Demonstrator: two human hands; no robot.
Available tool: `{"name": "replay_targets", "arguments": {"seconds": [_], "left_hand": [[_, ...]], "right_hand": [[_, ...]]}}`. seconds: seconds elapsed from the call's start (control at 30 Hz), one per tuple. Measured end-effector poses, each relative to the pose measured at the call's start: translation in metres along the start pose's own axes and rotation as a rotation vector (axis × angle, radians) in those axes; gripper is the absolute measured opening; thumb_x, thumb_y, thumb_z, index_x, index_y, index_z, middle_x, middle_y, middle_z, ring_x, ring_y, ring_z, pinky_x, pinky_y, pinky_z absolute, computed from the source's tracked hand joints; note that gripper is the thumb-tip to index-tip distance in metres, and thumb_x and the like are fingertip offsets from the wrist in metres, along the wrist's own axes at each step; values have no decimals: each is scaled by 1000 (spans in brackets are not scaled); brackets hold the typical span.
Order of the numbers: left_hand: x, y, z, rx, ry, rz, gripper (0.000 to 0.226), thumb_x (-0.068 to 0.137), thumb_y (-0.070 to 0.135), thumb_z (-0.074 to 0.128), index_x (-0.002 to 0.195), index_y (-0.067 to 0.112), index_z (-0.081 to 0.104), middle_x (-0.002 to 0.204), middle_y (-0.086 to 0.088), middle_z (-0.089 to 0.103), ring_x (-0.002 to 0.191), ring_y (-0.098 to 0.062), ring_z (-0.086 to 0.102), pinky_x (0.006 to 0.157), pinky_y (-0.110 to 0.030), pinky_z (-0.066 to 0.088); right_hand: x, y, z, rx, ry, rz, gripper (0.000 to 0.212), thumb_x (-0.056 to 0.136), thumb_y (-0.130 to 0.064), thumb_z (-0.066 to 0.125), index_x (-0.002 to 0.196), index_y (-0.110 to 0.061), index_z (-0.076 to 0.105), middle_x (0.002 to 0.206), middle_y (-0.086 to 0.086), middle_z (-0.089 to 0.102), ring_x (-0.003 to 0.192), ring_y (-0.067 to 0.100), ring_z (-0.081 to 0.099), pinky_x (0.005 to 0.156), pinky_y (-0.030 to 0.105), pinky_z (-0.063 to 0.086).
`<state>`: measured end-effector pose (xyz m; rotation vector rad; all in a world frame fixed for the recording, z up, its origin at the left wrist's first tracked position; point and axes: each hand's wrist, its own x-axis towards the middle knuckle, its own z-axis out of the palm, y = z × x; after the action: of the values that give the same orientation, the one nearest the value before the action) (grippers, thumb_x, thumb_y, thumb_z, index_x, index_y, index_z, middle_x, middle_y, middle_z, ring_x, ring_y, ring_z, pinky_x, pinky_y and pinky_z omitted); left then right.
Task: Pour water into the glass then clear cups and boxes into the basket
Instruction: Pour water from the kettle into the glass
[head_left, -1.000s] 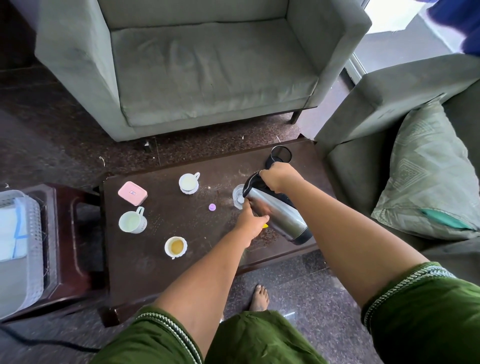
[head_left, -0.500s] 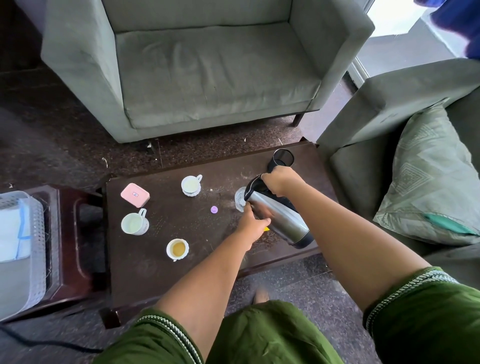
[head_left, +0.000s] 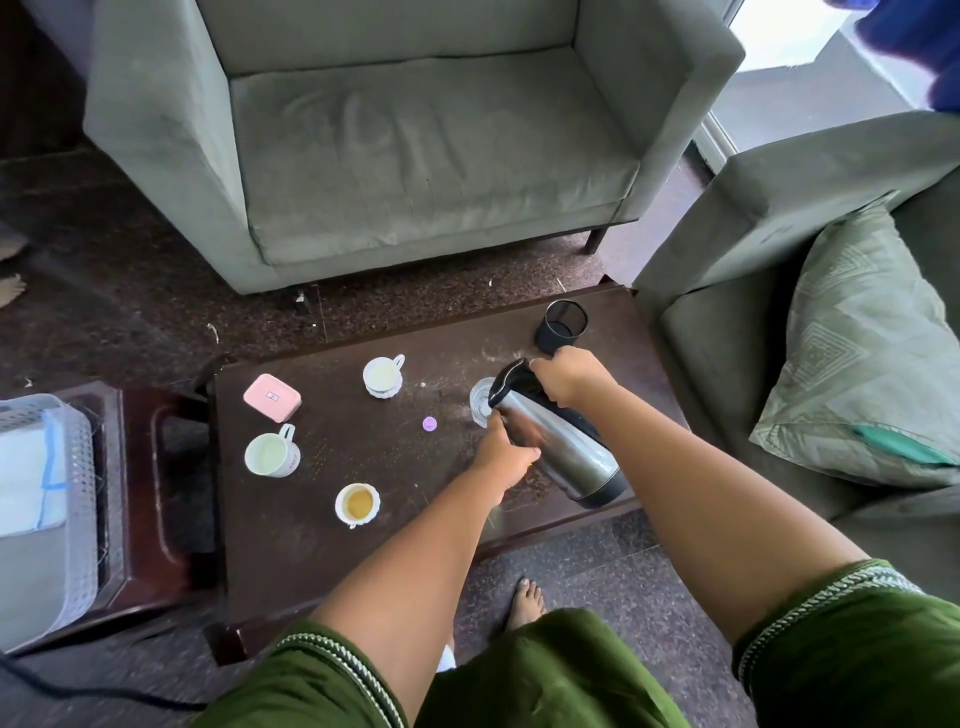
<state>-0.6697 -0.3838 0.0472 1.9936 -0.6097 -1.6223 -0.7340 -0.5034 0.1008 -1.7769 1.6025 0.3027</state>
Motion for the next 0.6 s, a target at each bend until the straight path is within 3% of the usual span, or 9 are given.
{"name": "replay_targets", "arguments": {"seconds": [0.1,0.17,0.3,0.37,0.47,0.6], "left_hand": [[2,-1,-1,5,24,22,78,90,15,63,152,16,15,147,-10,42,132,-28,44,100,-32,40],[3,-1,-1,-17,33,29,70,89,14,64,146,12,24,140,-10,47,127,-25,48,93,-27,40],[6,-4,3,-21,44,46,59,88,10,62,138,10,31,129,-8,53,114,-22,53,90,-28,44],[8,-4,4,-8,63,47,54,88,9,58,136,13,34,121,-7,56,109,-22,55,93,-34,48],[8,-4,6,19,107,45,48,88,10,51,133,17,37,118,-9,60,107,-29,59,93,-42,51],[8,-2,7,12,155,29,50,90,11,46,137,18,34,123,-9,59,108,-31,59,94,-43,50]], "right_hand": [[-8,13,2,87,59,-34,40,87,-41,38,62,-14,55,74,12,66,73,32,62,70,36,53],[-14,21,5,76,86,-52,44,90,-44,36,60,-16,55,81,14,68,80,32,62,80,39,51],[-19,37,11,129,106,-17,48,90,-42,34,79,-6,62,89,18,67,92,34,59,83,40,48],[-20,44,15,161,116,-10,46,94,-36,36,87,1,62,93,22,65,90,34,57,77,38,45],[-29,54,23,233,192,48,51,91,-41,39,84,3,63,85,21,64,73,29,55,65,34,42],[-37,63,29,218,257,73,58,83,-53,34,68,-4,60,65,11,61,68,28,57,72,39,48]]}}
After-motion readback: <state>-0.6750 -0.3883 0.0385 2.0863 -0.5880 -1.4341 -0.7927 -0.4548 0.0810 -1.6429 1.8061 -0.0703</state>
